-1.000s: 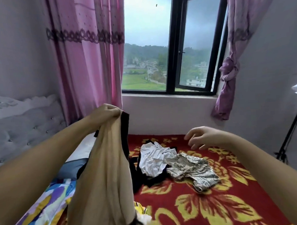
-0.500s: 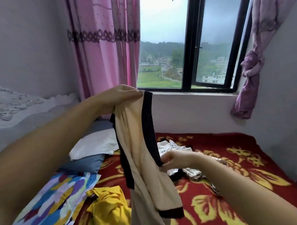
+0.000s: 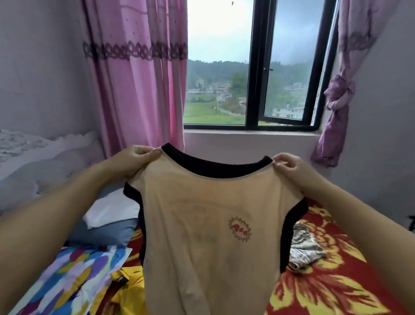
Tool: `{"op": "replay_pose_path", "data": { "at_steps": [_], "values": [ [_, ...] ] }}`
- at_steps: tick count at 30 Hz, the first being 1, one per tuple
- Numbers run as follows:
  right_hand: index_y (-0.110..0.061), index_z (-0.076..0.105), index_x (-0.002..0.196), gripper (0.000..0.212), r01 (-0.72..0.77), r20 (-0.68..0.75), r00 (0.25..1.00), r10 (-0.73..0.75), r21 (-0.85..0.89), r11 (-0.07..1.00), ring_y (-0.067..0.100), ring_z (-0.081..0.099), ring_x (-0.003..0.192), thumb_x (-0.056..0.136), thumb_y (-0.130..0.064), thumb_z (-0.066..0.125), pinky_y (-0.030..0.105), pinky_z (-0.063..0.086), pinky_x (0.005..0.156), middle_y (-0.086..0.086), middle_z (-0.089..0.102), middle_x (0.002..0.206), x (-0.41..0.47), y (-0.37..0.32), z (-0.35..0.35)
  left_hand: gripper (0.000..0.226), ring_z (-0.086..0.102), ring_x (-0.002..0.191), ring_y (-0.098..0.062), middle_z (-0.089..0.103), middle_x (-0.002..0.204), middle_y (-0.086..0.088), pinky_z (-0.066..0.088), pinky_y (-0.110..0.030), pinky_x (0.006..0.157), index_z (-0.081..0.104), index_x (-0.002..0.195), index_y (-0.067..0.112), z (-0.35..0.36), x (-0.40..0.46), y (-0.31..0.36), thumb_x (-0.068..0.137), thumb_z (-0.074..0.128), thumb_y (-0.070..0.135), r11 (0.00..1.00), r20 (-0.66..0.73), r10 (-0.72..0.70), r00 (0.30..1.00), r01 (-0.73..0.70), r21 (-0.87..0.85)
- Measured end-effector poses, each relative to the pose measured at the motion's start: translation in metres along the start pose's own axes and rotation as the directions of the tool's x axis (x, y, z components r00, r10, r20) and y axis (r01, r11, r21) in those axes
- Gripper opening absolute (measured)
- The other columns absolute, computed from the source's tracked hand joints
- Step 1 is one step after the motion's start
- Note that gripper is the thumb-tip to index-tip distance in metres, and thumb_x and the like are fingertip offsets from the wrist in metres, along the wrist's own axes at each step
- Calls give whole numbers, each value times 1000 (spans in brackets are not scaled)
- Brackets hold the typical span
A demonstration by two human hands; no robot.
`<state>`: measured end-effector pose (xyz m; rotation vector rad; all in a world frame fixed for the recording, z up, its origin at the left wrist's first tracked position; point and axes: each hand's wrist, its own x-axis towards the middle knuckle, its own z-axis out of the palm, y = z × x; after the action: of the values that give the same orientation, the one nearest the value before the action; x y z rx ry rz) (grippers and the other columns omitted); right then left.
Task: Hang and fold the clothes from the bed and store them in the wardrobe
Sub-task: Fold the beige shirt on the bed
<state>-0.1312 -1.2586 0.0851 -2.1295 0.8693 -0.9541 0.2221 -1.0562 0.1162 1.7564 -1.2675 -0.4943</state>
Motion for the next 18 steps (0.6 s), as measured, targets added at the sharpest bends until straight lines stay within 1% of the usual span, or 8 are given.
{"op": "replay_pose_path", "data": {
  "at_steps": [2, 4, 8, 10, 12, 14, 16, 18],
  "values": [
    [-26, 62, 94, 9, 4, 55, 998, -1, -47, 999, 11, 55, 69, 97, -21, 54, 21, 45, 64, -1, 64, 86, 2, -10, -15, 50, 70, 74, -8, 75, 86, 3, 52, -18, 58, 74, 97, 31, 4, 1, -2, 67, 67, 70, 997, 21, -36, 999, 37, -70],
    [-22, 65, 96, 10, -89, 155, 984, 89, -12, 996, 14, 57, 70, 96, -21, 55, 24, 49, 64, 3, 64, 87, 4, -20, -22, 41, 71, 77, -14, 75, 89, -3, 54, -24, 60, 73, 101, 22, 13, 0, 2, 81, 65, 57, 988, 37, -86, 996, 90, -128],
    [-10, 66, 88, 14, -297, 93, 955, 282, 254, 921, 10, 61, 59, 93, -6, 54, 18, 50, 50, 7, 64, 79, 3, -49, -2, 25, 63, 55, -11, 67, 73, -9, 50, -19, 50, 68, 91, 7, 60, 0, 29, 98, 53, 25, 949, 36, -155, 987, 159, -273],
    [-7, 64, 79, 20, -324, 121, 946, 301, 410, 853, 8, 62, 49, 93, 0, 52, 17, 49, 44, 7, 63, 71, -2, -66, 22, 24, 59, 49, -9, 60, 68, -7, 47, -17, 47, 62, 82, 7, 96, -6, 51, 100, 48, 16, 915, 76, -138, 988, 156, -373],
    [-11, 63, 82, 18, -301, 164, 953, 254, 430, 851, 10, 62, 58, 95, -4, 52, 19, 52, 51, 7, 64, 75, -9, -80, 46, 26, 57, 52, -12, 55, 68, -6, 46, -23, 51, 58, 80, 8, 130, -14, 73, 101, 43, 13, 864, 177, -92, 980, 167, -475],
    [-12, 62, 96, 10, -214, 175, 971, 165, 315, 925, 7, 61, 70, 97, -17, 53, 16, 51, 59, 3, 66, 88, -15, -90, 60, 22, 52, 58, -15, 52, 69, -6, 45, -31, 56, 58, 92, 5, 151, -19, 89, 102, 40, 14, 834, 237, -66, 969, 184, -521],
    [-19, 59, 109, 25, -48, 181, 983, 37, 54, 997, -1, 60, 75, 95, -39, 54, 13, 47, 58, -6, 64, 94, -17, -93, 56, 23, 58, 57, -14, 57, 71, -7, 53, -34, 53, 59, 104, 2, 153, -22, 99, 101, 38, 11, 782, 270, -74, 960, 224, -581],
    [-25, 55, 119, 42, 106, 265, 963, -57, -174, 979, 0, 58, 83, 87, -52, 58, 14, 41, 62, -12, 60, 97, -18, -93, 41, 25, 65, 56, -15, 63, 81, -11, 57, -33, 49, 58, 101, 0, 147, -24, 107, 97, 33, 2, 653, 352, -65, 934, 307, -692]
  ]
}}
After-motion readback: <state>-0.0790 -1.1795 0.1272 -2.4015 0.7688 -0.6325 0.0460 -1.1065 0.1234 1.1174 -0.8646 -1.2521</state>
